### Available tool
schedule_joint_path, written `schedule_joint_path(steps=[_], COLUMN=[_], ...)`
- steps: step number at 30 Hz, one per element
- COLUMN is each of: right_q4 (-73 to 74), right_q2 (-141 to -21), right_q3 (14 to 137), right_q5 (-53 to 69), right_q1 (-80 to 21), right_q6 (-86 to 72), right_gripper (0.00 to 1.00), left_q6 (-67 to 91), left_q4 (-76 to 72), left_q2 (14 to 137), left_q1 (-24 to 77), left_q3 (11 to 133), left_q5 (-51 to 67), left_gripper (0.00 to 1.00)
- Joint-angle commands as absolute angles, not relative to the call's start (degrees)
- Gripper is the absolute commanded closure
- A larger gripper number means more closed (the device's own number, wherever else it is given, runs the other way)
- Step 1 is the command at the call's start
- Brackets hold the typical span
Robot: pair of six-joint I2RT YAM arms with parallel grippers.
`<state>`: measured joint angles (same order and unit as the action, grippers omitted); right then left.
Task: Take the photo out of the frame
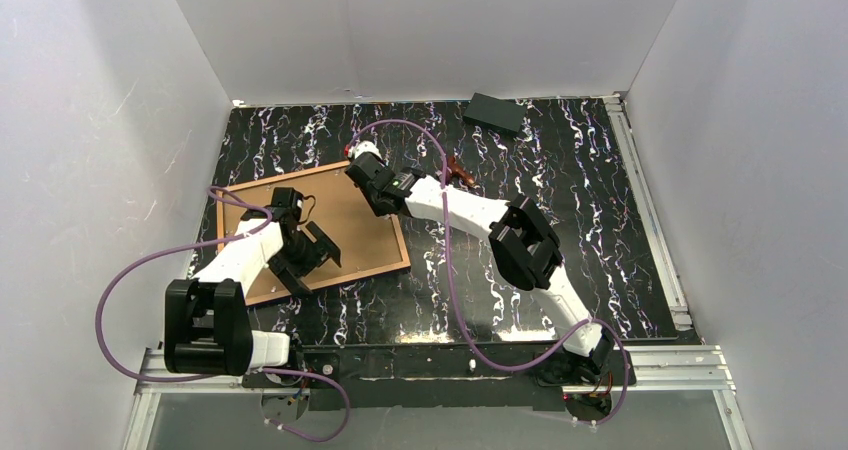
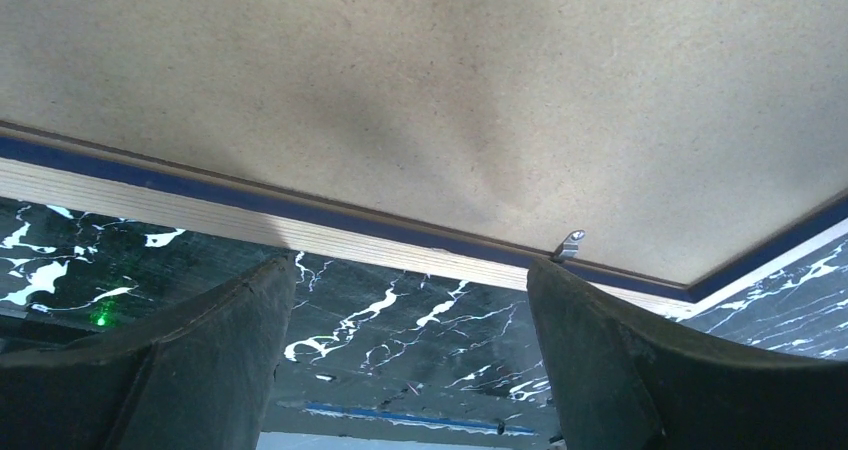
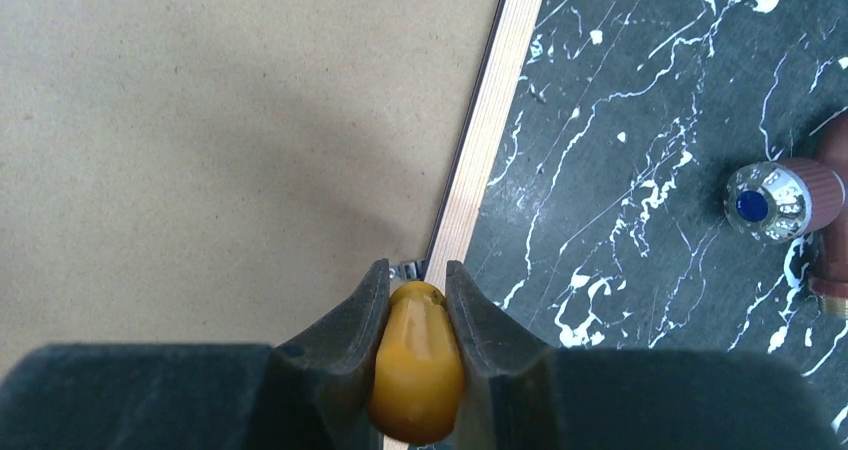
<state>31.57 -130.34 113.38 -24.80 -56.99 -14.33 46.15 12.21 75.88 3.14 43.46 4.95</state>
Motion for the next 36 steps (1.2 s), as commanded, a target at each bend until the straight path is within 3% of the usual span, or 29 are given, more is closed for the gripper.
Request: schedule_joint_path(steps=[1,12,20,31,36], right_q4=[22.6,6.8,2.5,2.9,9.0], right_q2=[-129.3,-129.8,-134.2,-135.2,-133.1], right_q3=[108.8,105.1,110.2,118.5,120.8], right_q5=[-26.8,-29.4,-30.7,-14.1,-15.4], right_q1=[-56.7,-56.7,-55.5,-52.6,-52.0], right_q6=[-12.1,-8.5,-4.0,-9.5,-12.3], right_gripper=[0.99,0.99,0.99,0.99,0.99], left_q6=[46.1,46.2,44.9,40.2,37.0], left_q4=[19.7,19.4,19.9,20.0,18.8], left_q2=[76.4,76.7,76.0,69.8,65.2], left_q1=[2.6,2.6,2.6,2.6,2.6], left_q3=[41.9,40.2,40.1,40.9,41.8], left_q5=[2.0,2.7,2.4,4.6,5.7], left_gripper=[0.14,0.15,0.15,0.14,0.12])
